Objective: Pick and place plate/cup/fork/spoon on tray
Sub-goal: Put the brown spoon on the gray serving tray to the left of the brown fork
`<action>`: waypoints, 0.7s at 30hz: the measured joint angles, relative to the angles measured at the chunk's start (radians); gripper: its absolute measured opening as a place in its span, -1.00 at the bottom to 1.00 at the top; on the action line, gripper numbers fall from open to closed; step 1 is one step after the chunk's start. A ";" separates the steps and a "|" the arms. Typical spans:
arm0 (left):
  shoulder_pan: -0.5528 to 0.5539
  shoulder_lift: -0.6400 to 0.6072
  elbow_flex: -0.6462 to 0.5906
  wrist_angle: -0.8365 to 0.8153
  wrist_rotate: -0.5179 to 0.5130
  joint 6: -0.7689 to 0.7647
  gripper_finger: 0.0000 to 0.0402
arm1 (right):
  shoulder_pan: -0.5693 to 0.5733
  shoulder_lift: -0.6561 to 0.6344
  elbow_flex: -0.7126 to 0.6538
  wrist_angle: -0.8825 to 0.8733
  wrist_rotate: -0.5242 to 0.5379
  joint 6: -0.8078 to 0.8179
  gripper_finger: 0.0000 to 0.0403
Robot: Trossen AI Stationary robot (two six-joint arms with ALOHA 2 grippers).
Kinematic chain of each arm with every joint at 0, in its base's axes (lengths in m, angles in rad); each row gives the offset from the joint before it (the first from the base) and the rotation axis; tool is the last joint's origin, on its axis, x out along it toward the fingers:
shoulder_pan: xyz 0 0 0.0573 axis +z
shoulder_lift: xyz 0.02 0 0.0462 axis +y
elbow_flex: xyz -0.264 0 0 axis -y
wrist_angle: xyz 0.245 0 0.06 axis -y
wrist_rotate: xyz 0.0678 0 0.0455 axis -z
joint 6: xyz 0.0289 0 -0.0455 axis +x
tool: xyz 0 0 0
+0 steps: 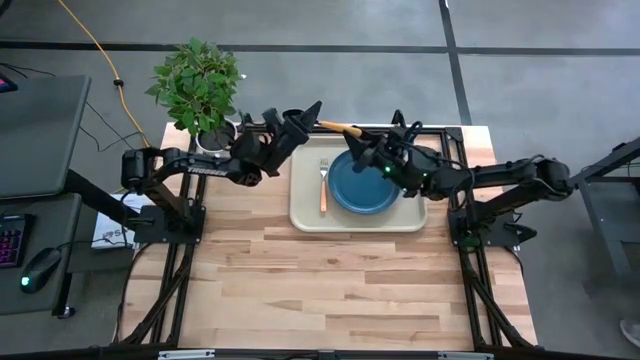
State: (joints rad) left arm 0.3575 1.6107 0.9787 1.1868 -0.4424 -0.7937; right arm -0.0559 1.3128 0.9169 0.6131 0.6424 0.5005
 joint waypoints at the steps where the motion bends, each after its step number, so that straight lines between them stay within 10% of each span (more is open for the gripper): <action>1: 0.007 -0.012 0.000 -0.027 0.013 0.004 -0.76 | 0.000 -0.012 0.000 -0.026 -0.002 -0.008 0.16; 8: 0.043 -0.072 0.000 -0.206 0.119 0.058 -0.76 | -0.008 -0.119 -0.001 -0.280 -0.006 -0.031 0.20; 21: 0.182 -0.299 0.067 -1.225 0.573 0.266 -0.76 | -0.008 -0.394 -0.002 -1.030 -0.191 0.080 0.21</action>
State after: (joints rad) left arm 0.5395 1.3121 1.0462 -0.0385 0.1306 -0.5273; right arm -0.0644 0.9189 0.9154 -0.4174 0.4519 0.5807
